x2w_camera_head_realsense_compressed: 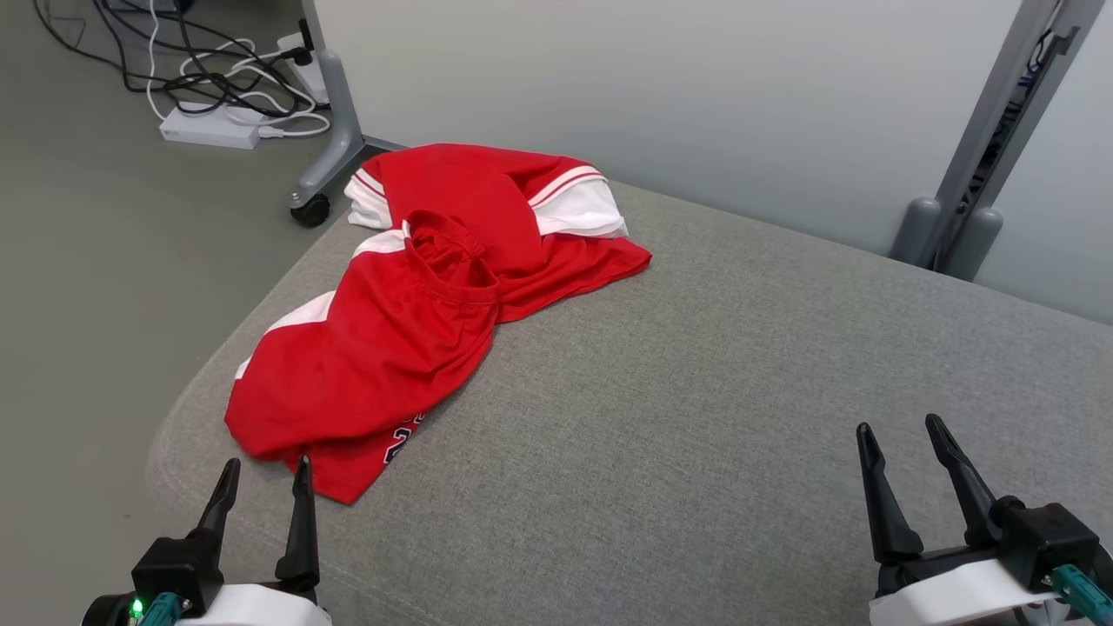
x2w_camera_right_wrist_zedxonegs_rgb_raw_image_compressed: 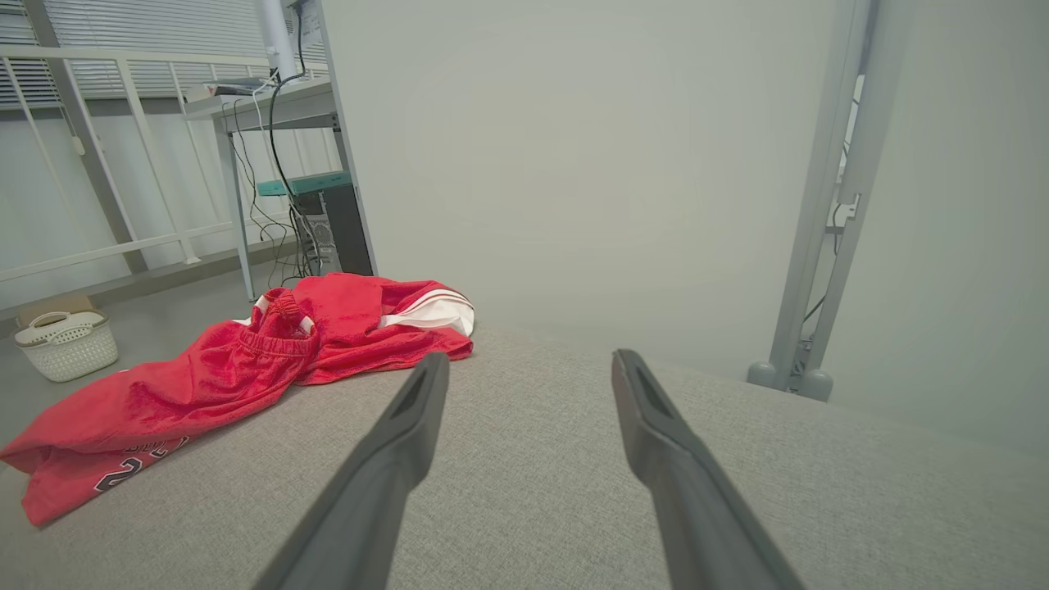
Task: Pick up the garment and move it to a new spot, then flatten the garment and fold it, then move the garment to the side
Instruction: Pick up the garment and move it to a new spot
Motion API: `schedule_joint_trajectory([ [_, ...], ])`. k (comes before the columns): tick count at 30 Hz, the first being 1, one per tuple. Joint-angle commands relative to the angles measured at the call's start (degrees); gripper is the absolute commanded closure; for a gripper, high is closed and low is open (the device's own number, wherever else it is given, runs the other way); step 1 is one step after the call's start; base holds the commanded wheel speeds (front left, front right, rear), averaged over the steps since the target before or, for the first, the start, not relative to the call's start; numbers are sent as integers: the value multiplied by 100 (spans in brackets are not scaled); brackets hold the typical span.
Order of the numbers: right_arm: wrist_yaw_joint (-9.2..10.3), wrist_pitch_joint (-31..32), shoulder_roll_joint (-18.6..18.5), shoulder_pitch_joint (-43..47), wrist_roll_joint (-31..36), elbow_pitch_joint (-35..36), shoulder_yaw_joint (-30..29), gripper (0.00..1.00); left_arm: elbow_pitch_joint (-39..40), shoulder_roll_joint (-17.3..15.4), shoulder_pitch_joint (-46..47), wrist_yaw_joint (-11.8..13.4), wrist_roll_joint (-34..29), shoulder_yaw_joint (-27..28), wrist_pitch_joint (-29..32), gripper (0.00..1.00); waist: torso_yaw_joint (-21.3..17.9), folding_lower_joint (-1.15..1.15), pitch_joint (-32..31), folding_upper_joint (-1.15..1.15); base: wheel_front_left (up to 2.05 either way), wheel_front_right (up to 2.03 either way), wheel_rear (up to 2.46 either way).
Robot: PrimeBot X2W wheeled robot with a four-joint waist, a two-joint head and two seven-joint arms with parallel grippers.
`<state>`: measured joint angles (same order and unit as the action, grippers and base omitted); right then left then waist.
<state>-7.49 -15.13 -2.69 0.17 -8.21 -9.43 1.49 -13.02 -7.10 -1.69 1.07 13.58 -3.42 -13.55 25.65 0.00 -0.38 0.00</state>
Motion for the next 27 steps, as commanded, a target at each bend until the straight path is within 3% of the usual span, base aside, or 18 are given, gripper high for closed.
schedule_joint_trajectory([
  [1, -1, -11, -38, -35, 7, 34, -7, 0, 39, -41, 11, 28, 36, 24, 32, 0, 39, 0, 27, 0, 0, 0, 0],
  [15, -1, -11, -36, -126, 100, 27, 30, 0, 77, -332, 546, -3, 226, 121, 750, 0, -349, 0, 157, 0, 0, 0, 0],
  [27, -1, -11, -37, -470, 348, 15, 176, 0, -1331, -783, 2101, -294, 371, 91, 1605, 0, -1030, 0, 678, 0, 0, 0, 0],
])
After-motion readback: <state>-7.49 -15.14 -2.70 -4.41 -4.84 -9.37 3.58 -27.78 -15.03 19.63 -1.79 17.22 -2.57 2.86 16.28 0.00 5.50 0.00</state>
